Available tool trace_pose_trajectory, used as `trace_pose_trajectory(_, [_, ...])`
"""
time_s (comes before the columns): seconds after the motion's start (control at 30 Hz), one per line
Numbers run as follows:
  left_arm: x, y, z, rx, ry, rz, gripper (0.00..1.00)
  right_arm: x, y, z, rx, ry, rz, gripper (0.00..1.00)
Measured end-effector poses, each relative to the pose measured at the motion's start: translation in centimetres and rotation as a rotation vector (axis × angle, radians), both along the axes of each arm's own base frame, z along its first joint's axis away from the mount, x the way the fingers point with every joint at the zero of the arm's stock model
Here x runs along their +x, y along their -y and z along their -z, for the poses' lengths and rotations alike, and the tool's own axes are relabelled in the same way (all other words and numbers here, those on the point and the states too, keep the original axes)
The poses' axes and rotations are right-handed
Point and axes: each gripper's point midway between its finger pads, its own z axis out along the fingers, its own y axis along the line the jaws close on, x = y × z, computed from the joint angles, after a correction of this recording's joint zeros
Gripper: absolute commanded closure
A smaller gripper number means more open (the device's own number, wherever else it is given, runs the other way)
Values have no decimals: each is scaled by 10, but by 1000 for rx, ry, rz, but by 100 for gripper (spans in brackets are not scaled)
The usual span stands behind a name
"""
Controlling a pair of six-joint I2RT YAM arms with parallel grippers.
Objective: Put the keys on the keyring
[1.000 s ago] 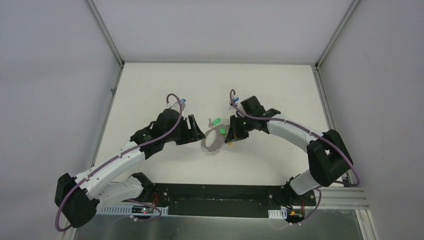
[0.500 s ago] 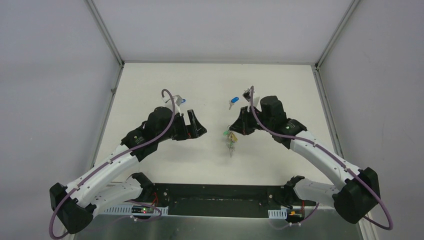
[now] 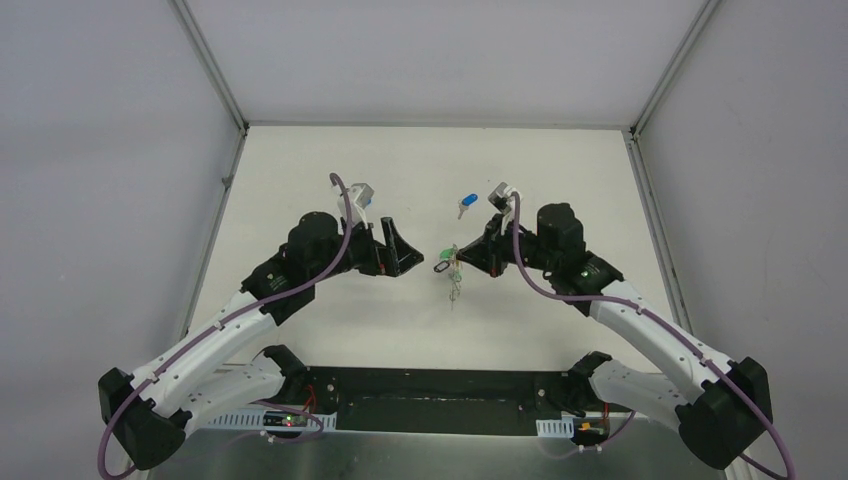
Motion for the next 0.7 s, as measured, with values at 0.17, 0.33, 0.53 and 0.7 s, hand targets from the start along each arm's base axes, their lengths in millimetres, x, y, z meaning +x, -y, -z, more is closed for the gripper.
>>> trace_pose_trajectory(0.17, [-6,15,-8,-77,86,100,13,-7,-6,-11,38,62,-75,100])
trace_pose_trajectory(0.33, [-15,23,-12,-145,185,180,14,-19,-8,-20,84,125,-149,100])
trace_pose_trajectory(0.53, [-27,26,-40,-216,339,258,17,-45,-10,-40,155,239,-296,100])
trace_pose_trajectory(0.7, [-39,29,-60,-260,432,330,25,-58,-10,-51,187,302,-374,100])
